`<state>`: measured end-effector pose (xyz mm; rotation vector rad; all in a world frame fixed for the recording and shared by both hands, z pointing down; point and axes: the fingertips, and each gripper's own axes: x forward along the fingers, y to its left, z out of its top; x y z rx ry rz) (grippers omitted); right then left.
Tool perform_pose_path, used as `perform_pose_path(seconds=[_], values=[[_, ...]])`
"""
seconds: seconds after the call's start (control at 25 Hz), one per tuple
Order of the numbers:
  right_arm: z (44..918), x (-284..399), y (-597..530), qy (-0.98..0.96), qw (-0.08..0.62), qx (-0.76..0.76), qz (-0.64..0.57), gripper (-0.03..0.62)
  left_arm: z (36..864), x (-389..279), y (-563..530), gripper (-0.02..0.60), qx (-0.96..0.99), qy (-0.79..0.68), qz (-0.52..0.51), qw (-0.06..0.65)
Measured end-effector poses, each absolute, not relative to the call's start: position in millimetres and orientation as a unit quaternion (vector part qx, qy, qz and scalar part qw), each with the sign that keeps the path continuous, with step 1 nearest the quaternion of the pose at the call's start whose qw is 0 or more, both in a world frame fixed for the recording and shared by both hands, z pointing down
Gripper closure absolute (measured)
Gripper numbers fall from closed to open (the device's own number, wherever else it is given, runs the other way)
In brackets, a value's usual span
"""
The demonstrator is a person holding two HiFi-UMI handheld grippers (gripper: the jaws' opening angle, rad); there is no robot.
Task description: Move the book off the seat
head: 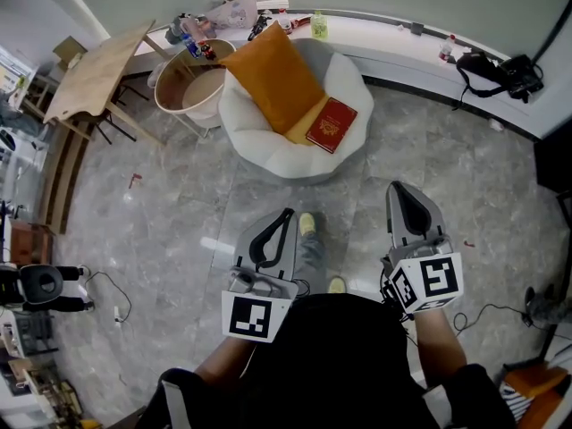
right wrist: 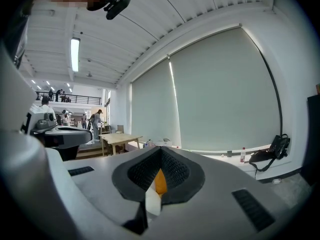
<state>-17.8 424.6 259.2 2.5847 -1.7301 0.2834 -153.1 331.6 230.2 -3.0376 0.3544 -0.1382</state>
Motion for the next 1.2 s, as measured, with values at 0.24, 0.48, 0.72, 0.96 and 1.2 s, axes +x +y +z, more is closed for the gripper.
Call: perform_pose_path(seconds=[0.24,0.48,0.72,0.96,1.2], values=[[267,12,394,-0.553,0.011,0.827,0.100,0.583,234,-121,303,0.569,-0.992,0.106,-0.046,0.044],[271,43,360,-0.552,0.012,0.826,0.112,0.583,238,-84,268,0.569,-0.993,0.098,-0.053,0.033],[283,69,330,-0.554,0.013,0.823,0.126,0.583,244,-52,235,0.568,-0.994,0.091,-0.063,0.022],[293,88,300,-0.556,0.012,0.818,0.147,0.583,253,-29,199,0.569,-0.992,0.089,-0.083,0.013],[299,102,275,-0.552,0.017,0.818,0.158,0.583,256,-15,168,0.569,-0.992,0.088,-0.085,0.004]])
